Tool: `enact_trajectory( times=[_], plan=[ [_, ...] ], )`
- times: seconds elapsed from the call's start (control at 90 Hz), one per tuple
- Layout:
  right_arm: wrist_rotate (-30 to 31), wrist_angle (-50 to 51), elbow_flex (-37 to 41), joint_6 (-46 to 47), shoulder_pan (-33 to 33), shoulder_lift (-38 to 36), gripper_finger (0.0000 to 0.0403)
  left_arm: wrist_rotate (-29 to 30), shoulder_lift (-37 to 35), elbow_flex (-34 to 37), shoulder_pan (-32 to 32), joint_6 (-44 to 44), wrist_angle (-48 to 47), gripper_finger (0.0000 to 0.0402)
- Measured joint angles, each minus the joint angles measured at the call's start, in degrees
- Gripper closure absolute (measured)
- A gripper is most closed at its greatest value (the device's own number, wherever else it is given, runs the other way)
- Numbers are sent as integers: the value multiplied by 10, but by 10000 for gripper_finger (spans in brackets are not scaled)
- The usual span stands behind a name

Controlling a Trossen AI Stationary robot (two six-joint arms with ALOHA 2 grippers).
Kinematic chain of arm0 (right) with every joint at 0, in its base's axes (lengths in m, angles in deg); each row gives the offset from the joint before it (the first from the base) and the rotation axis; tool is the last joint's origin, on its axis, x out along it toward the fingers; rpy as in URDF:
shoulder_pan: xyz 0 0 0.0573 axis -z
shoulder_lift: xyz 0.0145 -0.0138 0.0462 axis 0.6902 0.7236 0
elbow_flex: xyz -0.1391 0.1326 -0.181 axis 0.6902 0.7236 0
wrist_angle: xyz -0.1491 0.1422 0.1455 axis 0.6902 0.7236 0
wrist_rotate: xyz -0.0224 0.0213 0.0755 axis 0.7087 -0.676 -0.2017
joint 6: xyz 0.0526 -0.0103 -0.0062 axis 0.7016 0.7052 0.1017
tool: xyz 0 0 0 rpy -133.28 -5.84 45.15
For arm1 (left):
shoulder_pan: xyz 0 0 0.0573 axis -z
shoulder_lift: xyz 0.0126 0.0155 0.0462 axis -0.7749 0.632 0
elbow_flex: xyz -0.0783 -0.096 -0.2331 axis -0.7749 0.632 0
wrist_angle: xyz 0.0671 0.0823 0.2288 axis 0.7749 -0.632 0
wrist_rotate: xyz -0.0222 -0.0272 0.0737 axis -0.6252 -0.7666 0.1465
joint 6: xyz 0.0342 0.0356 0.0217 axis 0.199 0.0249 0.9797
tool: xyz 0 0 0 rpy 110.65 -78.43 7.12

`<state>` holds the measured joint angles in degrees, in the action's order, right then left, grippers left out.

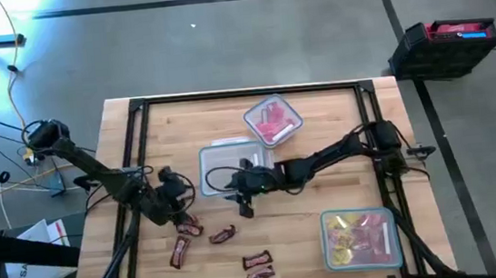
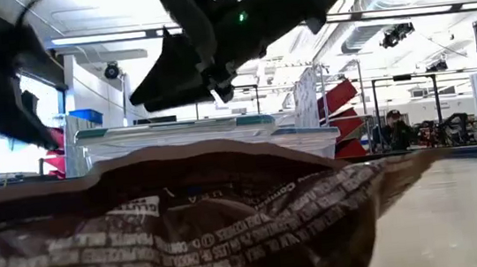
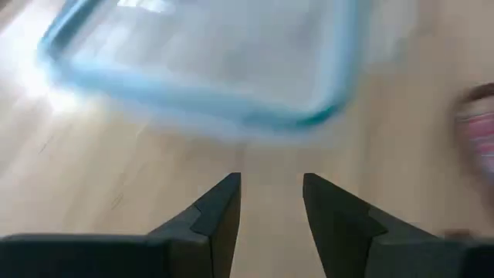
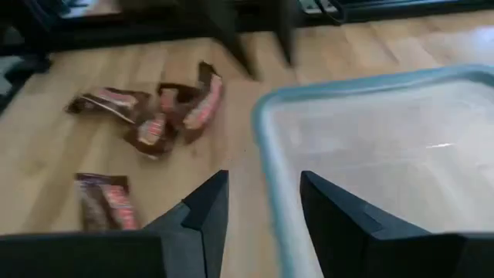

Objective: Sort candy
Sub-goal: Open the transparent bin

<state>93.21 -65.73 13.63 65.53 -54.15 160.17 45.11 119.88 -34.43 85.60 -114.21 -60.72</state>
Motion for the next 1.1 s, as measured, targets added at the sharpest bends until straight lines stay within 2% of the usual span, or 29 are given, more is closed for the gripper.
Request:
enact_trajectory(
  times=[0.111, 0.278, 0.422, 0.478, 0.589, 0.7, 0.822, 0.922, 1.011, 1.1],
  plan=[
    [48, 14, 0, 13, -21, 0, 270, -6, 12, 37, -15, -2, 71, 275],
    [115, 23, 0, 15, -35, 0, 270, -9, 51, 83, -34, 76, 290, 275],
    [169, 45, 0, 14, -38, -15, 269, -90, 94, 78, -33, 149, 498, 275],
    [192, 50, 0, 15, -36, -23, 269, -114, 113, 69, -26, 184, 547, 275],
    [207, 54, -1, 16, -27, -28, 269, -131, 136, 39, -13, 217, 526, 275],
    [209, 52, -1, 43, -21, -29, 269, -123, 134, 14, -6, 198, 425, 275],
    [221, 46, -1, 84, -19, -13, 269, -85, 122, 8, -5, 158, 334, 275],
    [243, 45, -1, 99, -19, 9, 269, -85, 127, 22, -16, 141, 335, 275],
    [250, 32, -1, 105, -19, 25, 269, -100, 142, 37, -28, 137, 378, 275],
    [249, 23, -1, 101, -19, 34, 269, -90, 164, 52, -37, 154, 434, 275]
  ],
)
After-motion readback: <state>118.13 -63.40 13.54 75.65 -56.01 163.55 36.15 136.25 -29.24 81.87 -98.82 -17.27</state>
